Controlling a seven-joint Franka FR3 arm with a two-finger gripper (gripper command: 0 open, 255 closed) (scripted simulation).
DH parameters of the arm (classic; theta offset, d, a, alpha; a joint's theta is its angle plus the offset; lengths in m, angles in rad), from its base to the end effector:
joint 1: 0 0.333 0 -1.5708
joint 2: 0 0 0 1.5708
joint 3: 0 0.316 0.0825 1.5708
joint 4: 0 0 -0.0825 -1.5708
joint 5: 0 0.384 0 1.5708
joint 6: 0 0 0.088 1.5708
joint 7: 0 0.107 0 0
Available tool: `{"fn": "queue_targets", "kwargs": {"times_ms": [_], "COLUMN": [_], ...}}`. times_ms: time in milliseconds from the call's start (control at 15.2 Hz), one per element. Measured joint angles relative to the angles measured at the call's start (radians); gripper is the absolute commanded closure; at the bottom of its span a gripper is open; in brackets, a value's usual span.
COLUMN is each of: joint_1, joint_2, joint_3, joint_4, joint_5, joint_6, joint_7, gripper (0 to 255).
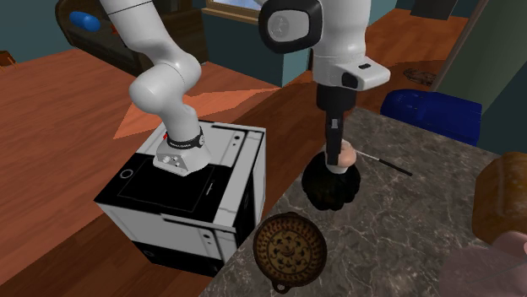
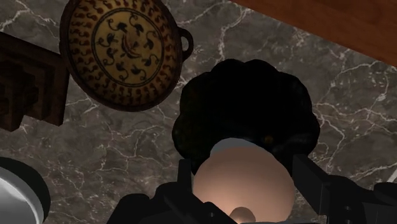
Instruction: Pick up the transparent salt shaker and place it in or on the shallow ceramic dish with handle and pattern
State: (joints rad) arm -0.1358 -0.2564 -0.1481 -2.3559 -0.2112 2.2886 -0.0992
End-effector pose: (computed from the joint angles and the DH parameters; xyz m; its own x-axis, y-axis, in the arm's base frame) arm 0.4589 -0.1409 0.4475 0.9856 -0.0452 0.1626 -0.0717 -0.9844 0.1609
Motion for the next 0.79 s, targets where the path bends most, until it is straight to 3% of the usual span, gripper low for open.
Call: {"fn": "queue_targets", "kwargs": {"times_ms": [792], "joint_1": [0.006], "joint_2": [-0.043], "joint_3": [0.006], "joint_4": [0.120], "joint_5": [0.016], "joint_6": [-0.162], "joint_7": [-0.023], "gripper": [255]}}
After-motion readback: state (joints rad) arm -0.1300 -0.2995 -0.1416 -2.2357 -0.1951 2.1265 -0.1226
